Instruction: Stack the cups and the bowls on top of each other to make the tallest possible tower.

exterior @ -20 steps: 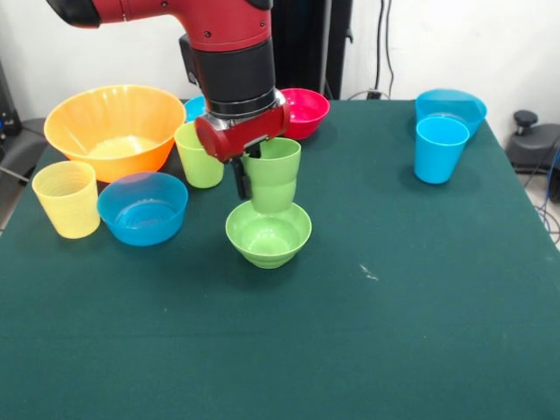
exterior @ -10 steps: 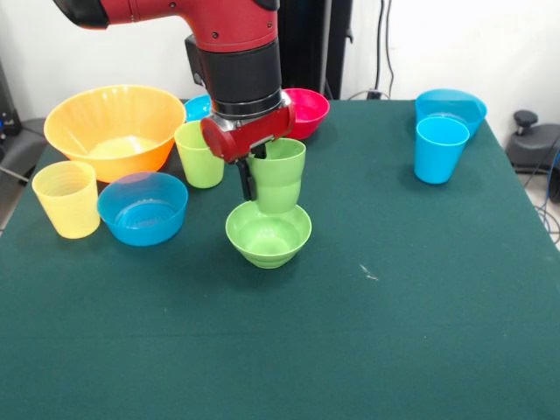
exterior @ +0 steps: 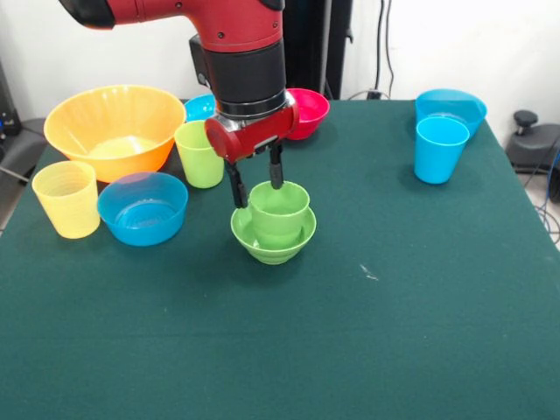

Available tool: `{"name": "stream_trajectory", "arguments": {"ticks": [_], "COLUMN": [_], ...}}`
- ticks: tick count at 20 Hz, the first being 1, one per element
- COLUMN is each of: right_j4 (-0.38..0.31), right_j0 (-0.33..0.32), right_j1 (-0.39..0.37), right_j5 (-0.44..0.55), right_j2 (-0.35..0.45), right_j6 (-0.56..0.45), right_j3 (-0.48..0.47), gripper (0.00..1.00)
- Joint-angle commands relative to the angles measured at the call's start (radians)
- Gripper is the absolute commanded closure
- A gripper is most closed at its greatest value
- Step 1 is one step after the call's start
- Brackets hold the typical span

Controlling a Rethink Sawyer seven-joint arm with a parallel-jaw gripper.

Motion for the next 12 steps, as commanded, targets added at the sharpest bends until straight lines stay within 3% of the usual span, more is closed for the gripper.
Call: {"name": "stream_trajectory", "arguments": {"ticks": [1,5,12], "right_j4": [-0.076,-0.087,-0.077], "right_j0": [0.039,0.05,0.061], "right_j1": [0.01,0.016,0.004], "right_j5": [0.012,0.03,0.028], "right_j2": [-0.012,-0.011,-0.013], "right_j6": [-0.207,-0.239,-0.207], "right_j3": [-0.029,-0.037,-0.034], "gripper": [0.0,0.0,0.0]}}
